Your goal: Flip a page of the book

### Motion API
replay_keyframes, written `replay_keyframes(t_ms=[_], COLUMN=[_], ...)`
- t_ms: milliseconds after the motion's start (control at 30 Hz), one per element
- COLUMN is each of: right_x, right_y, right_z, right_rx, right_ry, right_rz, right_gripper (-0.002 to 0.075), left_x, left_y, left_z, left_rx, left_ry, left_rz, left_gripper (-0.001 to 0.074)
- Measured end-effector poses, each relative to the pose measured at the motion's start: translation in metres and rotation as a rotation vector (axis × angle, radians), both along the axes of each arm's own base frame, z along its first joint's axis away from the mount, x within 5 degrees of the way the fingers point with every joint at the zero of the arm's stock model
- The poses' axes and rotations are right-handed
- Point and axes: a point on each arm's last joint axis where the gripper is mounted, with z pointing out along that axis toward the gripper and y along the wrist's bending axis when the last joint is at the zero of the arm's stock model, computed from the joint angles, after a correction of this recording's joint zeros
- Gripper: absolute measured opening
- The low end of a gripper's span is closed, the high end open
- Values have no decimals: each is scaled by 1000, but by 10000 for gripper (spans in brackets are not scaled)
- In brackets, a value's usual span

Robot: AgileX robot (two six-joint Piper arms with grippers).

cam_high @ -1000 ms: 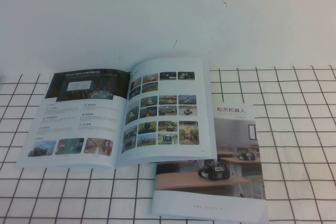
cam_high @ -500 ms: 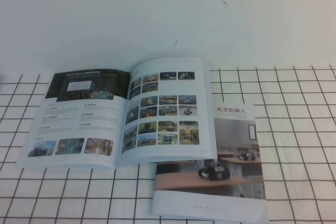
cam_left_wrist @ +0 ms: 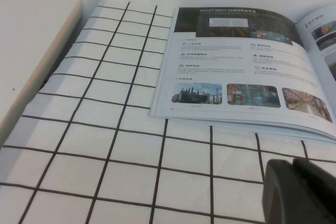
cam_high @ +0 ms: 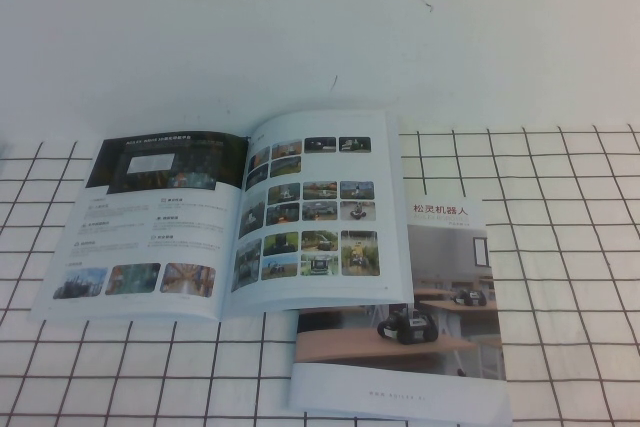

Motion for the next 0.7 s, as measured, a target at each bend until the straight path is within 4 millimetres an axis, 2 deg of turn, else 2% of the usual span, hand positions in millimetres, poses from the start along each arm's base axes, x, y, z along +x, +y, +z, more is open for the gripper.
replay_keyframes(t_ms=[233,700], right_x=[-1,-1], right_y=[7,7], right_z=[0,0], right_rx=[-87,-95], right_ry=[1,-2], right_rz=[112,118], right_gripper=[1,1], left_x=[0,0], left_y=[0,0], left_z=[0,0], left_rx=[2,3], left_ry=[0,0], left_rz=[-1,-1], left_gripper=[-1,-1])
